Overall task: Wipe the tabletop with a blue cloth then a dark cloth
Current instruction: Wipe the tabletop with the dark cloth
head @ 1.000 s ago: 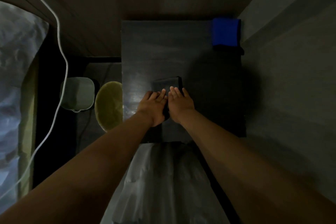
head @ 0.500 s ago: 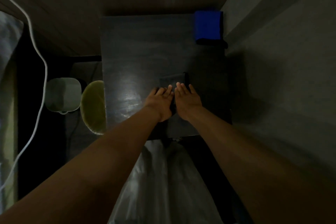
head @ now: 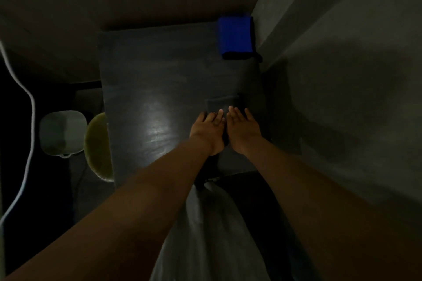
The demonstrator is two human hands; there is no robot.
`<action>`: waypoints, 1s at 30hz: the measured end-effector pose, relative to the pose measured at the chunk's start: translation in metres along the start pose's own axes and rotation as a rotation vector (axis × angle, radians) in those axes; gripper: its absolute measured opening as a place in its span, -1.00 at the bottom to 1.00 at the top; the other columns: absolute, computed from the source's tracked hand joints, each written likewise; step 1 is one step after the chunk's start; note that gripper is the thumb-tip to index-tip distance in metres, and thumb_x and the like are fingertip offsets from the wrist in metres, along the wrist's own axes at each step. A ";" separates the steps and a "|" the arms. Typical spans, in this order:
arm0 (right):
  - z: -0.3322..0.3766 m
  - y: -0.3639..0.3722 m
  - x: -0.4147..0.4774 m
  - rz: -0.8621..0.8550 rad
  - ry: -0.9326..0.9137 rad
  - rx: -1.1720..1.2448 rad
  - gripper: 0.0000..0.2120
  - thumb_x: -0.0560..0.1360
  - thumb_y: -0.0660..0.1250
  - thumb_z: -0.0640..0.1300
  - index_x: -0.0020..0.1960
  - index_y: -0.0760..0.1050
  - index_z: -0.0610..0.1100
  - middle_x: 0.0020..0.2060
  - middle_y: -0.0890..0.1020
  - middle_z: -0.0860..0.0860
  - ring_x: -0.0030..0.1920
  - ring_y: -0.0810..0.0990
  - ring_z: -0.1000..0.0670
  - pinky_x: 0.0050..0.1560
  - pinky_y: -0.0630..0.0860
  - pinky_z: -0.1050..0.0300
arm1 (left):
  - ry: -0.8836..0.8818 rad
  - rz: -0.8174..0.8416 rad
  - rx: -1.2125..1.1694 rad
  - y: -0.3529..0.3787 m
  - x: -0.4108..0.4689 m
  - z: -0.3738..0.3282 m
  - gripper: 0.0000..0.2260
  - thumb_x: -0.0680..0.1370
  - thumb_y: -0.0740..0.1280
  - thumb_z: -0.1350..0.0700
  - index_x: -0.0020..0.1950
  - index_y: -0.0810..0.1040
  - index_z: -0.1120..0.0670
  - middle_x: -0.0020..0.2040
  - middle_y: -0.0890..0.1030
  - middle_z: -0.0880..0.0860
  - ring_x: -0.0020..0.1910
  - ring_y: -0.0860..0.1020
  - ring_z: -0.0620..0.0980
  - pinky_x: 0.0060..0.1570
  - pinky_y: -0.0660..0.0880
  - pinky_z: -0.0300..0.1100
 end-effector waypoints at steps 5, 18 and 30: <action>-0.027 0.011 -0.002 0.003 0.026 -0.002 -0.42 0.65 -0.05 -0.08 0.58 -0.18 -0.21 0.57 -0.18 -0.12 0.58 -0.18 -0.06 0.55 -0.24 -0.08 | 0.016 0.016 0.043 -0.010 0.016 -0.026 -0.33 0.60 0.05 -0.19 0.59 -0.13 0.07 0.59 -0.13 0.06 0.55 -0.05 0.02 0.50 -0.13 0.01; -0.064 0.027 0.000 -0.055 0.030 0.082 -0.42 0.64 -0.03 -0.09 0.59 -0.14 -0.17 0.58 -0.15 -0.07 0.58 -0.15 0.00 0.54 -0.23 -0.06 | 0.026 0.012 0.046 -0.018 0.031 -0.056 -0.36 0.61 0.02 -0.15 0.59 -0.12 0.10 0.59 -0.15 0.08 0.55 -0.07 0.02 0.51 -0.17 0.01; -0.073 0.027 0.002 -0.040 0.013 0.071 -0.37 0.62 0.04 -0.04 0.59 -0.14 -0.15 0.58 -0.15 -0.06 0.58 -0.14 0.01 0.55 -0.21 -0.06 | 0.025 0.003 0.005 -0.020 0.037 -0.059 -0.36 0.60 0.08 -0.12 0.59 -0.09 0.08 0.59 -0.12 0.06 0.55 -0.03 0.02 0.50 -0.11 0.00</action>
Point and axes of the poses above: each hand's wrist, its own x-axis towards the middle knuckle, its own y-axis out of the palm, z = x × y, the point moved 3 cm from there along x, towards the middle knuckle
